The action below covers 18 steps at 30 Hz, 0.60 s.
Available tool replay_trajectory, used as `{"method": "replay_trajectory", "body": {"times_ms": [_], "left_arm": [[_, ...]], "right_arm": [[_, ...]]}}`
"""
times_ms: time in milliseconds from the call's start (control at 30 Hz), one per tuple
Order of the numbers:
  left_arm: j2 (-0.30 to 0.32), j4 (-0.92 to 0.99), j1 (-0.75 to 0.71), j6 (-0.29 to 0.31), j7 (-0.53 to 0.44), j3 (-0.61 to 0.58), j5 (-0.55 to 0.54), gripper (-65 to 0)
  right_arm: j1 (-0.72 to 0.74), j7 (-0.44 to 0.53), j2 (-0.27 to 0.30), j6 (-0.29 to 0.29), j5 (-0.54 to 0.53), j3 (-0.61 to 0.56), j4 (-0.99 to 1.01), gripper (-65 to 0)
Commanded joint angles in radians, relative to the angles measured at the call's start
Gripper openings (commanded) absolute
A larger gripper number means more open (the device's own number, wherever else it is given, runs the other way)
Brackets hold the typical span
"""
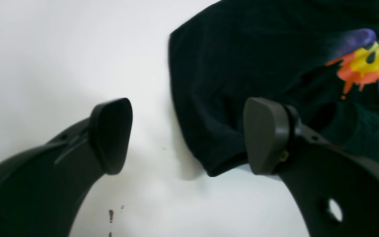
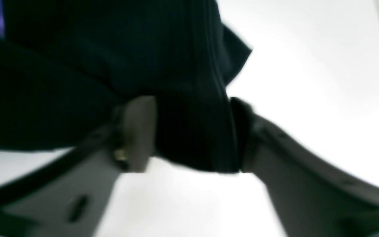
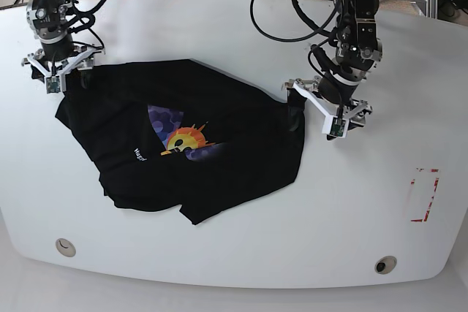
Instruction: Layout the t-shirt on the table in an organized manner, then fold the t-shirt properly
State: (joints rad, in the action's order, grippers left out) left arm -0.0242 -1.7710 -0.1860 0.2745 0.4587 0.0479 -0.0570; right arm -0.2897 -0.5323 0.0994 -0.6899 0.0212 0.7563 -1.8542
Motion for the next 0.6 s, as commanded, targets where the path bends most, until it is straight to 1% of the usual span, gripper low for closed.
{"method": "replay_trajectory", "body": {"times_ms": [0, 67, 100, 200, 300, 467, 567], "left_arm": [[0.004, -0.02, 0.012, -0.004, -0.016, 0.008, -0.007, -15.1], [0.005, -0.023, 0.012, -0.004, -0.018, 0.019, -0.007, -15.1], [0.005, -0.023, 0.012, -0.004, -0.018, 0.023, -0.007, -15.1], [0.007, -0.023, 0.021, -0.004, -0.018, 0.048, -0.007, -15.1], [0.033, -0.023, 0.033, -0.004, -0.018, 0.079, -0.007, -15.1], [0.079, -0.022, 0.046, -0.004, -0.019, 0.128, -0.007, -15.1], [0.103, -0.02, 0.049, -0.004, -0.019, 0.178, -0.007, -15.1]], "right_arm": [[0.004, 0.024, 0.009, -0.006, -0.01, 0.002, -0.066, -10.3], [0.014, 0.024, 0.007, -0.007, -0.011, -0.011, -0.092, -5.7], [0.014, 0.024, 0.007, -0.007, -0.011, -0.027, -0.098, -4.9], [0.013, 0.024, 0.007, -0.008, -0.011, -0.114, -0.118, -4.6], [0.013, 0.021, 0.004, -0.008, -0.011, -0.205, -0.137, -4.6], [0.013, 0.019, -0.039, -0.008, -0.005, -0.349, -0.14, -4.6], [0.016, 0.019, -0.05, -0.008, -0.005, -0.427, -0.137, -4.6]]}}
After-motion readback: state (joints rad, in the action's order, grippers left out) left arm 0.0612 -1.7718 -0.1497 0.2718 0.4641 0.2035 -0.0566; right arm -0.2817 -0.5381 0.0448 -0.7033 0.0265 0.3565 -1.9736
